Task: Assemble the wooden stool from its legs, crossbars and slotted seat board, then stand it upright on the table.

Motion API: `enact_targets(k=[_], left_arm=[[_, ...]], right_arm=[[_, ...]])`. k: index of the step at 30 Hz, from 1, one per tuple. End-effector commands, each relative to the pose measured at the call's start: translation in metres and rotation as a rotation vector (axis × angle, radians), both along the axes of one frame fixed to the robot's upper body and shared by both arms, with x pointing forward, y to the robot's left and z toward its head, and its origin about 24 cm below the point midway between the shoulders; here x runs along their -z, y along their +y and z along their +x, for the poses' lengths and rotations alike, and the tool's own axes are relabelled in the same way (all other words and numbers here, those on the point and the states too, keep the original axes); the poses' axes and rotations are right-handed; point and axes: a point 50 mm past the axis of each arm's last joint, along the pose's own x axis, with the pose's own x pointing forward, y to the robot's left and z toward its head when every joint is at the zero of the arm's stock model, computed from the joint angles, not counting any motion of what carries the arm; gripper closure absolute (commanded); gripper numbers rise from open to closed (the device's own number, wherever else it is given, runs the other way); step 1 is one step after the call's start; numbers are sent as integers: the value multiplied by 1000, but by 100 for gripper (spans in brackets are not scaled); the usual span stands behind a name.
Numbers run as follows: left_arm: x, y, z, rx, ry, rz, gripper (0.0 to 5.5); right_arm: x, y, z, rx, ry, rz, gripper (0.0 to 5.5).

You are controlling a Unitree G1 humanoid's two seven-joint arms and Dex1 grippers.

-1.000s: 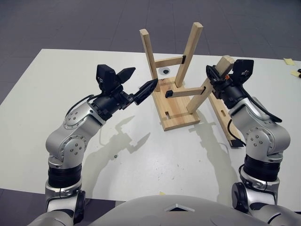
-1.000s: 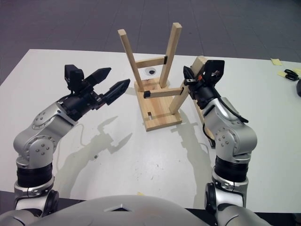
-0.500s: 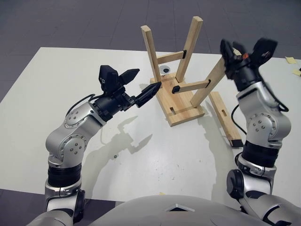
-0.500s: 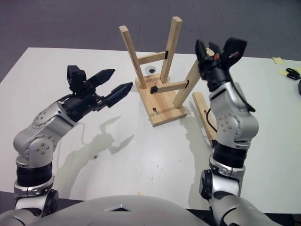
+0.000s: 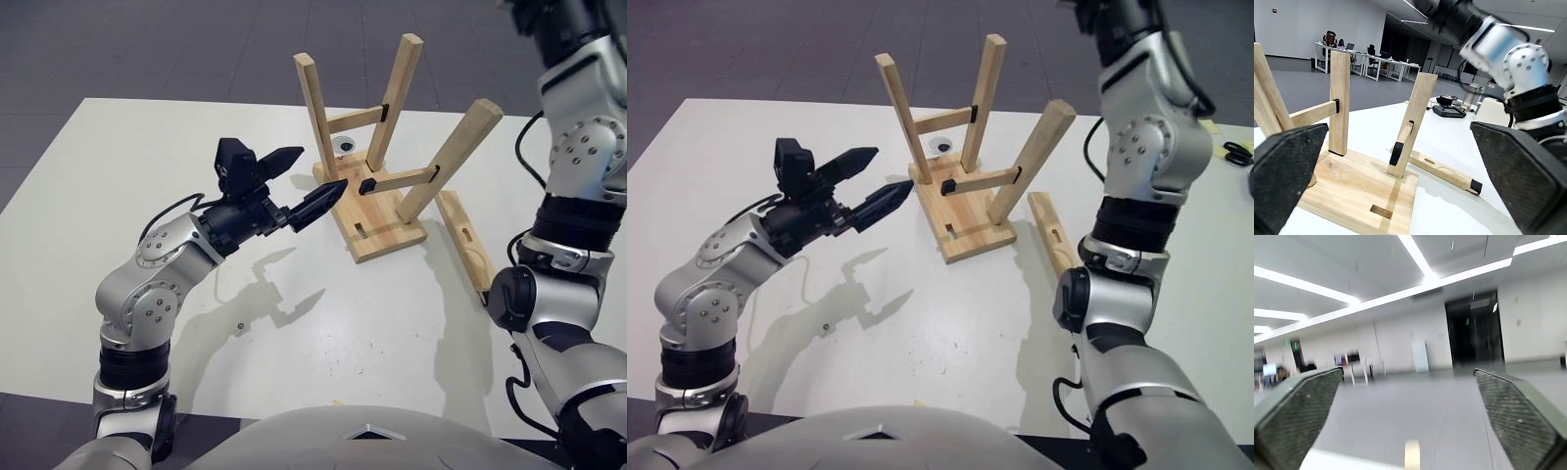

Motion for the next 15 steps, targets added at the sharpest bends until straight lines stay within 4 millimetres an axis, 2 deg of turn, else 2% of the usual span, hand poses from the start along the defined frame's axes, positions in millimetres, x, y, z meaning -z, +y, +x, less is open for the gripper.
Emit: enact_targets(k=[1, 3, 9, 13, 15], left_arm=[[0, 2, -1, -14, 4, 12, 10], [0, 2, -3, -15, 8, 10, 10], [2, -2, -5, -4, 15, 3, 10], [3, -4, -6, 8, 20, 1, 10], [3, -4, -6, 10, 21, 2, 10]], right_arm=[[78, 5, -13, -33, 323, -59, 11], [79, 9, -17, -51, 322, -40, 11], [49, 8, -17, -24, 173, 112, 11], [12, -8, -20, 19, 8, 254, 11], [-14, -26, -23, 55, -90, 325, 11]])
